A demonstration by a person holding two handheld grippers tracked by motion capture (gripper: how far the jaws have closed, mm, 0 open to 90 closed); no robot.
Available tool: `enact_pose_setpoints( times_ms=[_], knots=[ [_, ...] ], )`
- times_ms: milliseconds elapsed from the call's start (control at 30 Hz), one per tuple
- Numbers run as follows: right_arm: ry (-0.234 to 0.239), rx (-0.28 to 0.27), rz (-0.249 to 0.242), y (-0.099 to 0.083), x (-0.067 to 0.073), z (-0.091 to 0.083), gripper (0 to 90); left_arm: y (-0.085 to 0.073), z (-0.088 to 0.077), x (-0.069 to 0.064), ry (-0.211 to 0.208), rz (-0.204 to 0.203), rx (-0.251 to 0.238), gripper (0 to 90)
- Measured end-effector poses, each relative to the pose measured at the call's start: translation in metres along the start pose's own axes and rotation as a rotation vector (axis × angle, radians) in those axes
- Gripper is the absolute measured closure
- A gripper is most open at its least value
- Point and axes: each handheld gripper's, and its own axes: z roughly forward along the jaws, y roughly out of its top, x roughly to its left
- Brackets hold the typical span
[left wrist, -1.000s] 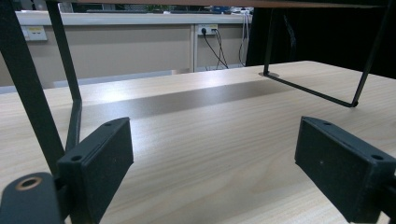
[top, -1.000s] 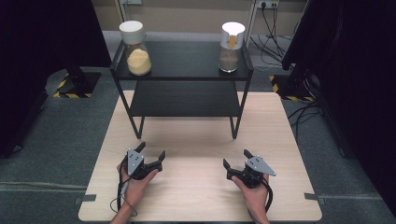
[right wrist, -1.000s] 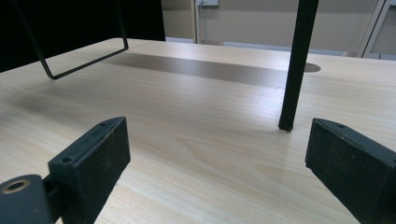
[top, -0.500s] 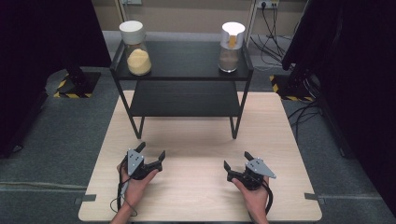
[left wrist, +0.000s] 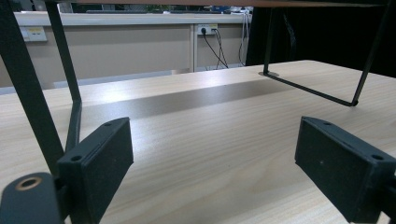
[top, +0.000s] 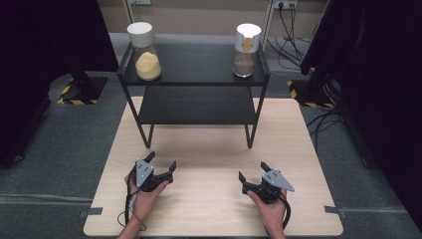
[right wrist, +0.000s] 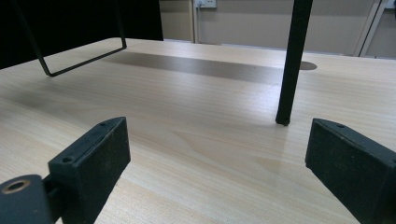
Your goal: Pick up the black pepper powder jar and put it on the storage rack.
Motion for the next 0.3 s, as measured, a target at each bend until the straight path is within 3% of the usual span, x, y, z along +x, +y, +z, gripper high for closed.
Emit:
enact_pose_setpoints(
  times_ms=[300],
  knots=[
    [0.001, -0.003, 0.002, -0.0005, -0.0003, -0.0004, 6.7, 0.0002, 0.0002, 0.0, 0.0, -0.003, 0.001, 11.1]
  ],
)
